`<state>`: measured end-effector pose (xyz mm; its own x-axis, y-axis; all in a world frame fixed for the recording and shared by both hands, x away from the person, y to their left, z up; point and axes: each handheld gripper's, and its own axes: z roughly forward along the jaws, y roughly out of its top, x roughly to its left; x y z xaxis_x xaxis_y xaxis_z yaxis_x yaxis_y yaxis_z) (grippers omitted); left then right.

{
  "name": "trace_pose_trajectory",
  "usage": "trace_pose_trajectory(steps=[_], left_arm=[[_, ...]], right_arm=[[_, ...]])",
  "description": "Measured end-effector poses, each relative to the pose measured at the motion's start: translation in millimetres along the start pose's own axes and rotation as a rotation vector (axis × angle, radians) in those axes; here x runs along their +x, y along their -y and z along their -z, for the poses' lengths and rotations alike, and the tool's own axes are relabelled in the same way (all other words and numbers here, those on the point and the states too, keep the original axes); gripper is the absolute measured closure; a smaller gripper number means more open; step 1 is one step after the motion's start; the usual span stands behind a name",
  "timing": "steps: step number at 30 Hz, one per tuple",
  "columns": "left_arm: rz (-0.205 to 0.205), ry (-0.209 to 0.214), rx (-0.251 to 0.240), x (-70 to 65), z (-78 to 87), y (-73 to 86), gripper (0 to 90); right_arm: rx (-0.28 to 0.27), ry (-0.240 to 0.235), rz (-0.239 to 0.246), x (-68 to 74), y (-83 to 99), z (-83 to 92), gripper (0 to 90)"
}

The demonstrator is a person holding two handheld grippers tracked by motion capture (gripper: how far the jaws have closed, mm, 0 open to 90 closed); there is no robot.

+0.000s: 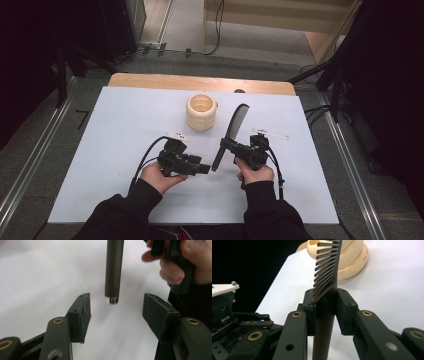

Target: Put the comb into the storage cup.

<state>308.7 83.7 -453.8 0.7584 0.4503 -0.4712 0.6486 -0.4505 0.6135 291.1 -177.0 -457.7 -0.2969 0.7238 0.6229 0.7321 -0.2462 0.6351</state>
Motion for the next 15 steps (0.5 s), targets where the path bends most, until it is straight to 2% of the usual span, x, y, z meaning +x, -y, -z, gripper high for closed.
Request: trace_pose_trajectory(steps=[4, 15], left_arm=[[-0.045, -0.019, 0.021, -0.7, 5.0, 2.7, 37.5], [-0.077, -0.052, 0.053, 4.6, 17.9, 9.1, 34.7]], right_arm=[[-0.009, 0.011, 0.021, 0.9, -1.0, 1.0, 69.7], [-0.020, 0.021, 0.050, 0.9, -4.0, 3.3, 69.7]])
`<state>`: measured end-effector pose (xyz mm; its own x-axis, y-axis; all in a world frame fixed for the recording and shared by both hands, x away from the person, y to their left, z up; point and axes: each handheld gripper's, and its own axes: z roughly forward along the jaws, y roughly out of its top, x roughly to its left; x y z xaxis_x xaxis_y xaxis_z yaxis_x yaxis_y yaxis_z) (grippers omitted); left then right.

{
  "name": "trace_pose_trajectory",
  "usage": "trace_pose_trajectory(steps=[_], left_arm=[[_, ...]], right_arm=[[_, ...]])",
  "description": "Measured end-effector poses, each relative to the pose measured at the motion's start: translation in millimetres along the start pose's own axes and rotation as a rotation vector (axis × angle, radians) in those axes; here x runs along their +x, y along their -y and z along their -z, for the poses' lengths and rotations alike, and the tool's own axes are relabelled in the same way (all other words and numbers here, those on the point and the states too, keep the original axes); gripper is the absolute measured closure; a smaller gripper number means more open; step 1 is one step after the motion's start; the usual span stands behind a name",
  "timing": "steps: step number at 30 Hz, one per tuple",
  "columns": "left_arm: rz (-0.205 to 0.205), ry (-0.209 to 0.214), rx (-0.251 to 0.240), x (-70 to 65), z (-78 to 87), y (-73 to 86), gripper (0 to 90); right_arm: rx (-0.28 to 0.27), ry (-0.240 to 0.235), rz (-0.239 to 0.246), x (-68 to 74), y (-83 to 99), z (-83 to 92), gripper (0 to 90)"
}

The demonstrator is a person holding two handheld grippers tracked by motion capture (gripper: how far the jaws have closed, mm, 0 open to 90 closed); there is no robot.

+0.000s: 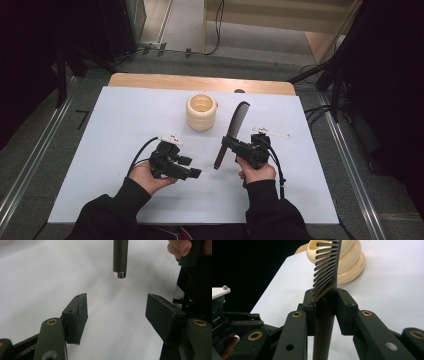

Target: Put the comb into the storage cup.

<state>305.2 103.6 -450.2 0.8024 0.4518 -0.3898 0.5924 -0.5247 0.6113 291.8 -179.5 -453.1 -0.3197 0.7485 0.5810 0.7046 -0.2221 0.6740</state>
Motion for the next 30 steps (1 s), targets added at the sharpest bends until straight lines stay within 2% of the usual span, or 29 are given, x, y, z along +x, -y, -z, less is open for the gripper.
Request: trace_pose_trajectory(steps=[7, 14, 24, 30], left_arm=[[0.010, -0.019, -0.015, 4.0, 10.8, 5.8, 34.7], [0.016, -0.034, -0.004, 8.4, 20.1, 15.5, 34.7], [0.016, -0.056, 0.019, 9.1, 29.6, 26.7, 34.7], [0.039, -0.060, 0.020, 11.2, 35.4, 33.6, 34.5]], right_arm=[[-0.003, 0.016, 0.048, 4.0, -2.8, 2.2, 69.7], [-0.011, 0.024, 0.088, 8.1, -5.6, 3.7, 69.7], [-0.024, 0.017, 0.099, 9.5, -11.7, 3.0, 69.8], [-0.034, 0.006, 0.099, 9.5, -17.7, 1.6, 69.7]])
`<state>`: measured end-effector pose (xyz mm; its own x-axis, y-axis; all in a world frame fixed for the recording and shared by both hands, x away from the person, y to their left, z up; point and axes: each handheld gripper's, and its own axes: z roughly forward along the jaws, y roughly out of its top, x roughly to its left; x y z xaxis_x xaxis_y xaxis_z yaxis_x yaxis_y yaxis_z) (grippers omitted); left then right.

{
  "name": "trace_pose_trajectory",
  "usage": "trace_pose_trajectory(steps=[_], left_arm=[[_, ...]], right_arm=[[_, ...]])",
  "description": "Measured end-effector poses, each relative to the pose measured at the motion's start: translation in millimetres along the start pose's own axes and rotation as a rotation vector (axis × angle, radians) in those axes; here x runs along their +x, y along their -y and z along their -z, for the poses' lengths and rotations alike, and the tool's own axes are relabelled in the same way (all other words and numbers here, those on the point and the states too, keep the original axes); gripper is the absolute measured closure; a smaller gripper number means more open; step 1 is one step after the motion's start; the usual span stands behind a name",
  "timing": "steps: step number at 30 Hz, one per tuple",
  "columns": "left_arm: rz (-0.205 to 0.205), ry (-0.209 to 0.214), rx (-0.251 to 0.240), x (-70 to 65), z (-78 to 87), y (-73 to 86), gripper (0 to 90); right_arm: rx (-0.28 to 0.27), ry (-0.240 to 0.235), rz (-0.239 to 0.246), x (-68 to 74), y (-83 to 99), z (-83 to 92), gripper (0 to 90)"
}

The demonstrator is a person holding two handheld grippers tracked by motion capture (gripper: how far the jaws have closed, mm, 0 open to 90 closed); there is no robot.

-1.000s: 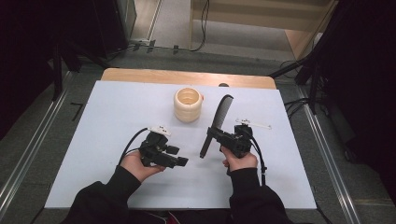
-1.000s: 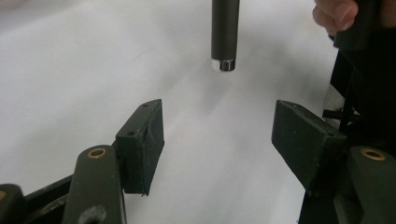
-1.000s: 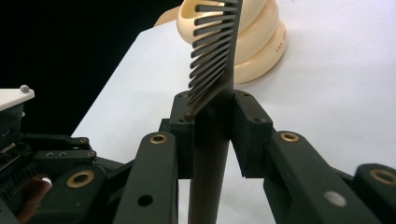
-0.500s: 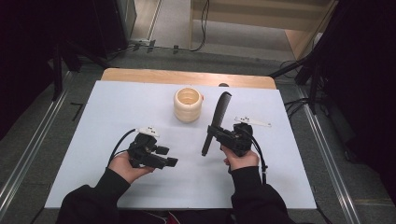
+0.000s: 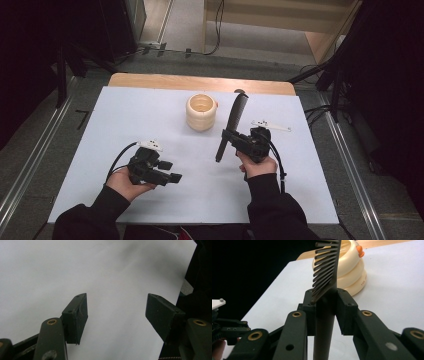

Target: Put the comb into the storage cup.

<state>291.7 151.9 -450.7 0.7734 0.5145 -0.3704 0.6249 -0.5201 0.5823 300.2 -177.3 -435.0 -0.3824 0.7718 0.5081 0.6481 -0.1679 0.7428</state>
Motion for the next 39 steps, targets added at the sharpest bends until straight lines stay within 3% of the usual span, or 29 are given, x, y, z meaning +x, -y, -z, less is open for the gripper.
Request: trace_pose_trajectory(steps=[7, 19, 26, 29, 39], left_arm=[[0.015, -0.004, -0.018, 3.2, 6.5, 5.5, 31.3], [0.029, -0.019, -0.007, 7.5, 13.2, 15.4, 31.0], [0.036, -0.024, -0.004, 9.2, 16.1, 19.6, 31.0], [0.036, -0.021, -0.005, 9.9, 17.2, 21.0, 31.1], [0.038, -0.027, -0.005, 11.9, 19.3, 23.2, 31.1]], right_arm=[[0.020, -0.025, 0.006, 3.8, -2.7, -8.1, 69.7], [0.017, -0.037, 0.018, 7.7, -17.6, -19.2, 69.8], [0.013, -0.034, 0.032, 8.3, -32.0, -24.2, 69.8], [0.007, -0.051, 0.009, 8.7, -39.1, -26.1, 69.8], [-0.008, -0.034, 0.014, 8.5, -57.6, -35.0, 69.8]])
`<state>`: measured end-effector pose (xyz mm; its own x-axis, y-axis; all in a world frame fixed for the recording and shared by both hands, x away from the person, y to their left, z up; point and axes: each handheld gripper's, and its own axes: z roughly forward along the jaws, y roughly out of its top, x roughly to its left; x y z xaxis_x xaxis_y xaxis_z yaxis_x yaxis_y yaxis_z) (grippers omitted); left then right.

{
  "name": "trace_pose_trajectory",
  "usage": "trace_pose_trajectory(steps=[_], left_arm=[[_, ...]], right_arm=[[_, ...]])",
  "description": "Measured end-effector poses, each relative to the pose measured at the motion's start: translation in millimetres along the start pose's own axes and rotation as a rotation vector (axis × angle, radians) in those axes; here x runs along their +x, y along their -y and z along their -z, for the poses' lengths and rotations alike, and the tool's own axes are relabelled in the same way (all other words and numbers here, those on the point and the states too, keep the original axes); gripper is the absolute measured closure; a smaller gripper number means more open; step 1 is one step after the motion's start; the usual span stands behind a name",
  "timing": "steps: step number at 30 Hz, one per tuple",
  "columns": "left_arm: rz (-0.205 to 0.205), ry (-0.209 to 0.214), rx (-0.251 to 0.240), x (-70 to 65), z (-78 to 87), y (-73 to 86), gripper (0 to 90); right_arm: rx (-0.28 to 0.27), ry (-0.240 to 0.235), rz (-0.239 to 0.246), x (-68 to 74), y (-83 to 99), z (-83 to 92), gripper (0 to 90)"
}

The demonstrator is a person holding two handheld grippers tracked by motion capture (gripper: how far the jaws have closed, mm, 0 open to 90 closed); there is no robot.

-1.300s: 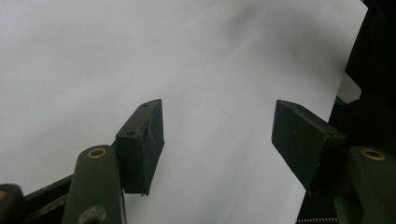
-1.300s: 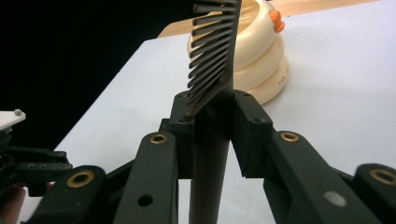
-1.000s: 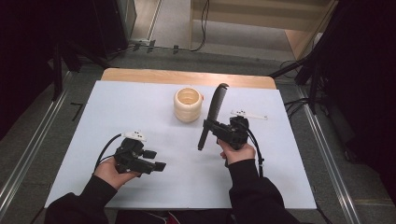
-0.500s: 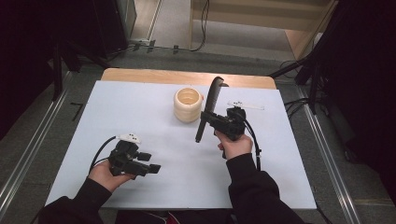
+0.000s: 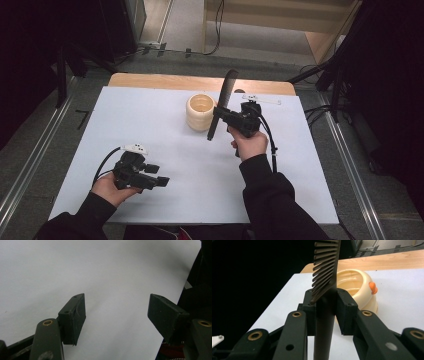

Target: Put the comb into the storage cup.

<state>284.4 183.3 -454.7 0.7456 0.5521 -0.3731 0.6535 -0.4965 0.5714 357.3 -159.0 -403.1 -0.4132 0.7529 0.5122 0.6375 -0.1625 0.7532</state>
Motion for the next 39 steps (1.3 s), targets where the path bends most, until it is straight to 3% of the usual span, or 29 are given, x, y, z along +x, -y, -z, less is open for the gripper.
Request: trace_pose_trajectory(steps=[26, 39], left_arm=[[-0.003, 0.003, 0.004, 1.4, 0.0, 0.2, 31.3], [0.003, 0.004, 0.008, 1.7, -1.4, 0.7, 31.3]], right_arm=[[-0.035, 0.058, 0.028, 0.3, -42.6, -22.9, 69.8], [-0.067, 0.122, 0.110, 7.9, -60.2, -39.5, 69.8]])
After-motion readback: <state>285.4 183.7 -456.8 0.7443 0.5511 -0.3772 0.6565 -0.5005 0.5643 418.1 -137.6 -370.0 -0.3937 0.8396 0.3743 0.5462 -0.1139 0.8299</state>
